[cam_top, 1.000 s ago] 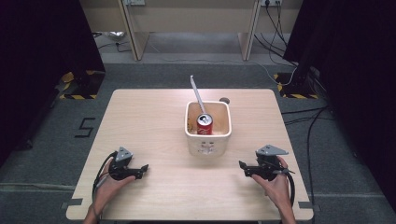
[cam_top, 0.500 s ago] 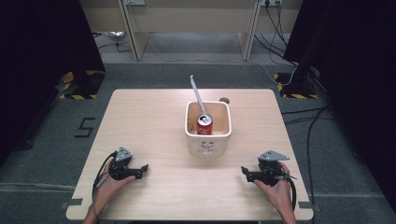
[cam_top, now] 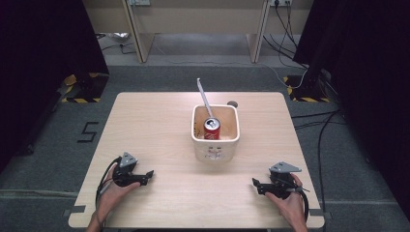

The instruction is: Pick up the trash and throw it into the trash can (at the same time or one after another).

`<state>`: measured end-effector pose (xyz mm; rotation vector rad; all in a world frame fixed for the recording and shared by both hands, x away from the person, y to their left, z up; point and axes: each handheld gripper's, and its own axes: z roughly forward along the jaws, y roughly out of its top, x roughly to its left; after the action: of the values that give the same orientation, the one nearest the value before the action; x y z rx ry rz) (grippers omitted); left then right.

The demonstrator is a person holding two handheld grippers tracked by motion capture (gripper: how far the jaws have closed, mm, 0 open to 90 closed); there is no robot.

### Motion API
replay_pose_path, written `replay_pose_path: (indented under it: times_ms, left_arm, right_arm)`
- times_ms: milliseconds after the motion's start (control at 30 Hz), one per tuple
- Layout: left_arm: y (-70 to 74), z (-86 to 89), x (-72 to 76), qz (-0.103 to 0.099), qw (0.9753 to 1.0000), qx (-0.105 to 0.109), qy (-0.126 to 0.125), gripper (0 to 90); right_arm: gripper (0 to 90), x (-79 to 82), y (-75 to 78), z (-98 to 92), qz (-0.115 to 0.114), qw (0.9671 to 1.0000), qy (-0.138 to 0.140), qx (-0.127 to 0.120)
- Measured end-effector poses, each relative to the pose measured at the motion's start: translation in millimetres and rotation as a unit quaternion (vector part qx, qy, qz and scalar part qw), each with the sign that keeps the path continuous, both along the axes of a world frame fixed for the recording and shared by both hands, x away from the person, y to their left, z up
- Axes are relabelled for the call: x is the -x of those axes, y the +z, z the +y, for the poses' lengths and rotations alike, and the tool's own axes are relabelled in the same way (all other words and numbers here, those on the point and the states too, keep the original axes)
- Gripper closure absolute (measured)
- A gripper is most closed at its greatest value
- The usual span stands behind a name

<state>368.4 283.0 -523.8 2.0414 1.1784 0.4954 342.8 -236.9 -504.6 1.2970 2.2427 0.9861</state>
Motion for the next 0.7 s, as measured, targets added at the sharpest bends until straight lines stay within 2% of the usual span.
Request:
replay_pose_path:
  times_ms: [333, 400, 700]
  left_arm:
    - [0.0, 0.0, 0.0, 0.0, 1.0, 0.0, 0.0, 14.2]
    - [0.0, 0.0, 0.0, 0.0, 1.0, 0.0, 0.0, 14.1]
    - [0.0, 0.0, 0.0, 0.0, 1.0, 0.0, 0.0, 14.1]
  right_arm:
    - [17.6, 8.2, -4.6, -3.0, 0.008, 1.0, -0.003, -0.005]
    - [17.6, 9.3, -5.3, -3.7, 0.007, 0.9999, -0.007, 0.003]
    - [16.6, 14.9, -8.9, -4.4, 0.005, 1.0, -0.006, 0.0]
